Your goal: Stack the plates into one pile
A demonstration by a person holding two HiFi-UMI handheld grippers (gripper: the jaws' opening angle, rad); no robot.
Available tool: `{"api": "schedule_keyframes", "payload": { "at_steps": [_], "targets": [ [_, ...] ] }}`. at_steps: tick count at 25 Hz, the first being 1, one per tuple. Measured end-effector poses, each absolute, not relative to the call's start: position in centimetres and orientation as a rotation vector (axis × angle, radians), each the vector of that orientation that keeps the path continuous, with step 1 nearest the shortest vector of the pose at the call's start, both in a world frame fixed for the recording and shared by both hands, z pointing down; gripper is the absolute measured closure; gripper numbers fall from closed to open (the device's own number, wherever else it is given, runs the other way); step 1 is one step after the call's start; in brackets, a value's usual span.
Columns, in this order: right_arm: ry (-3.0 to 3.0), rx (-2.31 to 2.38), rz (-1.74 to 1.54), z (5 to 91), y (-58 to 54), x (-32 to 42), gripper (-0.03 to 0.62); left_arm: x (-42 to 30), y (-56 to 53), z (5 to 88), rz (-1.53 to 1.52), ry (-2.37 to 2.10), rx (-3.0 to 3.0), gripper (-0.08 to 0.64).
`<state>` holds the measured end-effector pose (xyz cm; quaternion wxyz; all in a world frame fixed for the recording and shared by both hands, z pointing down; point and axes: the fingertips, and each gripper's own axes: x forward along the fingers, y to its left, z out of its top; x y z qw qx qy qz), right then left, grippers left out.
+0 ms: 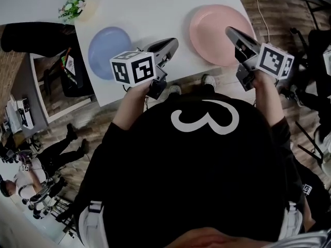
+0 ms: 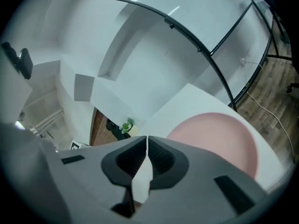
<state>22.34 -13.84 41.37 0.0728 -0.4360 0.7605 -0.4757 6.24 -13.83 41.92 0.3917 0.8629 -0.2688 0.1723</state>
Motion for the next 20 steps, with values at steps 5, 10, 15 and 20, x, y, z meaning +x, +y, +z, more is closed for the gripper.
{"api": "schedule_keyframes", "payload": {
  "at_steps": [5,10,15,20],
  "targets": [
    [2.393,-1.253,-1.43,40.6,-14.3,16.2,0.561,2.4,-14.1,40.6,0.393,-0.704,2.225,0.537],
    [2.451,-1.19,-1.46,41.1,-14.1,9.9,0.561,-2.8,-13.7,40.7,0.37,-0.719,2.221,0.535],
    [2.527,-1.136,-1.443,41.1,-14.1,3.9,0.561,-8.7,-13.5,41.0,0.375,-0.794,2.208,0.535],
    [2.549,-1.071,-1.453,41.1,-14.8,-1.3,0.56,-13.9,-13.4,40.9,0.357,-0.825,2.187,0.535]
  ]
}}
